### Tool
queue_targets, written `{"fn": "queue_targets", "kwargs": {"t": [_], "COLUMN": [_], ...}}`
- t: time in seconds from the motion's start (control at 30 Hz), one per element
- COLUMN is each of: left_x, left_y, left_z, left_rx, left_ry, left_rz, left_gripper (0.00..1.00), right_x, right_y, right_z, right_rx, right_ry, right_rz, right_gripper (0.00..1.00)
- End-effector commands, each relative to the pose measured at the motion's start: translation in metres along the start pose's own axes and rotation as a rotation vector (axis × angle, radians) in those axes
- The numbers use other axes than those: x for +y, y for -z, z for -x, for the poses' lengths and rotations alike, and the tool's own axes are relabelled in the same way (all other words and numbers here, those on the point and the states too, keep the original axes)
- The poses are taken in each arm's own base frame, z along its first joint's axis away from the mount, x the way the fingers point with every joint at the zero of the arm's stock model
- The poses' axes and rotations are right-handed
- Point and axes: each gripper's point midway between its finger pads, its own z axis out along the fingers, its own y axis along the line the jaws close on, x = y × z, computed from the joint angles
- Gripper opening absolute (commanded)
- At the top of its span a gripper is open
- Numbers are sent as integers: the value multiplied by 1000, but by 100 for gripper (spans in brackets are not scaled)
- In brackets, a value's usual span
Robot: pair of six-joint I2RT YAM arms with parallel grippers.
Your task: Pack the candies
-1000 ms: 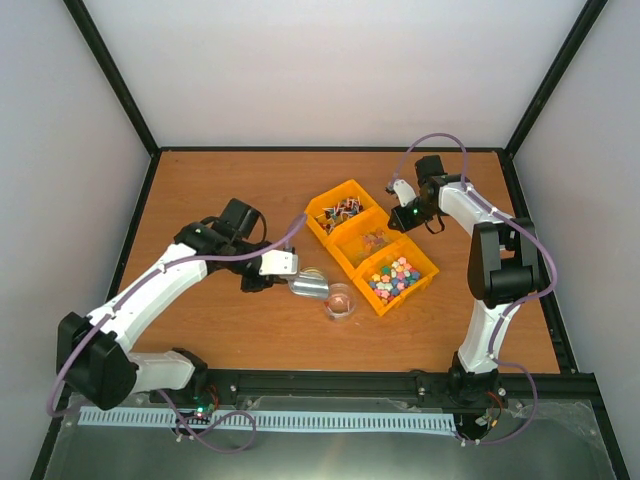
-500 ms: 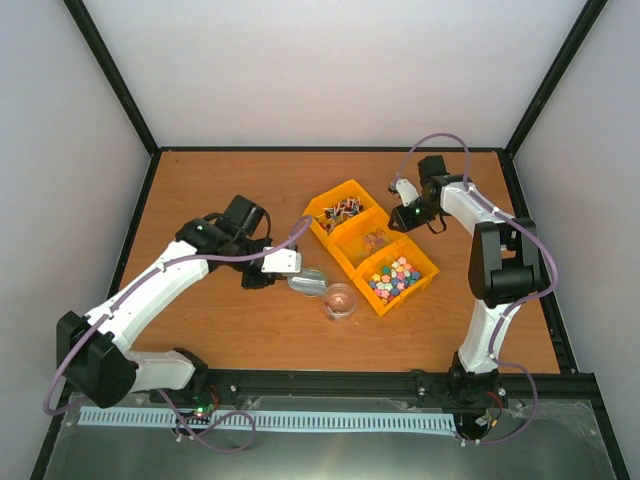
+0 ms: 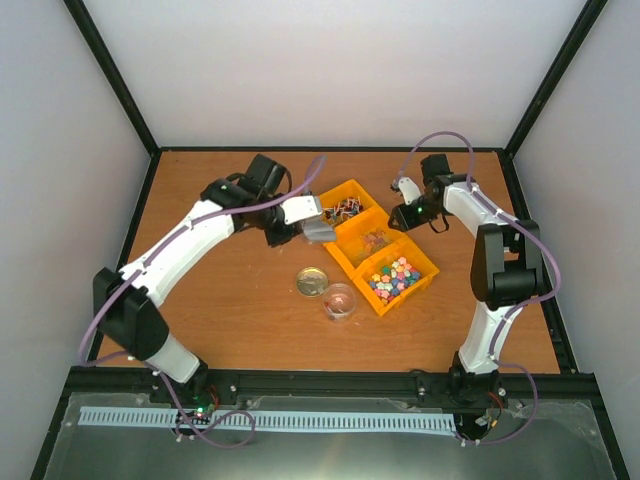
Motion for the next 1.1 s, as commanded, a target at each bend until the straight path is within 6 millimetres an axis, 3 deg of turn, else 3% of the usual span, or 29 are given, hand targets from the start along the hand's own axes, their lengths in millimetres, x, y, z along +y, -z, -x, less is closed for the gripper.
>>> {"fn": "queue_targets", "kwargs": {"t": [0.0, 0.13, 0.67, 0.9, 1.07], "left_x": [44, 63, 94, 94, 87], "left_y": [0, -14, -82, -112, -135], "left_z": [4, 4, -9, -11, -12], "left_rx": [83, 165, 356, 407, 369], "left_ry": [104, 130, 154, 130, 153], "left_rz": [142, 158, 103, 71, 38], "left_gripper": [1, 1, 1, 1, 1], "right_x": [4, 5, 13, 12, 11], "right_y": [11, 9, -8, -13, -14], "right_z": [4, 3, -4, -4, -4], "right_rx": [-31, -28, 8, 20, 22], "right_ry": [8, 5, 16, 13, 12], "right_rz": [2, 10, 28, 26, 19], "right_gripper": [42, 41, 23, 8, 3]}}
